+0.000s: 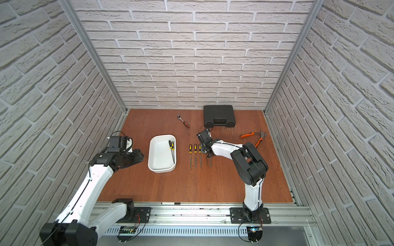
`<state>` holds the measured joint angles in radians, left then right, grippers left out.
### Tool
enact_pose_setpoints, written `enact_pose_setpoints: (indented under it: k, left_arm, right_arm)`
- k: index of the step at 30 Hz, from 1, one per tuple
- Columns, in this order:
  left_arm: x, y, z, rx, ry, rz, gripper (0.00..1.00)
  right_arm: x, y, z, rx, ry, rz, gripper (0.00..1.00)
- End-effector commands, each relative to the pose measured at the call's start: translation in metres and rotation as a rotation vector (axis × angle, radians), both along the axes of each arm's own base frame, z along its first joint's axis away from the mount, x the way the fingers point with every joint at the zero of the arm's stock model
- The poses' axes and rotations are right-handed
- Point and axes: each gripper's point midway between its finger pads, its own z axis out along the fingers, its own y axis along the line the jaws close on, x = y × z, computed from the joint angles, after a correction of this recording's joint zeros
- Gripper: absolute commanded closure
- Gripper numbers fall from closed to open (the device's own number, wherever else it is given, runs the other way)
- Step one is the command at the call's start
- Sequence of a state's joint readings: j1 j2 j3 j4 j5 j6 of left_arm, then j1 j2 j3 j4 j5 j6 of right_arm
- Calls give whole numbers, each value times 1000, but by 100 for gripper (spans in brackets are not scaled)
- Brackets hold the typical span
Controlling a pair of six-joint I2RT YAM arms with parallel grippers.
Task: Take the file tool out of the storage box
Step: Place the file tool at the center of the board.
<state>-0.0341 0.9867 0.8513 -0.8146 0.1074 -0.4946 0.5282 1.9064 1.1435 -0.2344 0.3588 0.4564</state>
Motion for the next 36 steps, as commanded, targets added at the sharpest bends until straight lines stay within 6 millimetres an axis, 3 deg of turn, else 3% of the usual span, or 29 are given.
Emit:
enact_pose_setpoints:
  k: [1,5,11,16,19,22,24,26,30,33,36]
  left_arm:
    - [-1,2,4,13,-5,6,45]
    - [0,3,6,15,-9,9,45]
    - [2,3,10,16,-14,11,45]
    - [3,2,11,14,-14,9,45]
    - [4,2,13,14,-18,7,45]
    - [4,3,16,18,-25,8,45]
    - [5,3,16,21,-31,10,45]
    - [6,3,11,18,-28,14,45]
    - [5,1,4,5,-22,30,45]
    - [5,1,7,5,-36,32,45]
    - [2,3,10,24,-33,25,45]
  right_arm:
    - [3,-1,-2,18,-15,-10,97]
    - [3,-3,-8,11,2,-8,92]
    - [2,-4,-3,12,1,-2,67]
    - [5,-6,8,3,-9,-4,62]
    - [9,-6,24,2,-37,-1,62]
    - [15,1,60,22,-97,21,61]
    - [17,24,94,49,-143,86,61]
    - [13,59,121,67,-174,184,60]
    - [-4,136,152,108,-209,357,59]
    - [-13,189,151,169,-194,454,57]
    - [-18,231,128,145,-139,522,56]
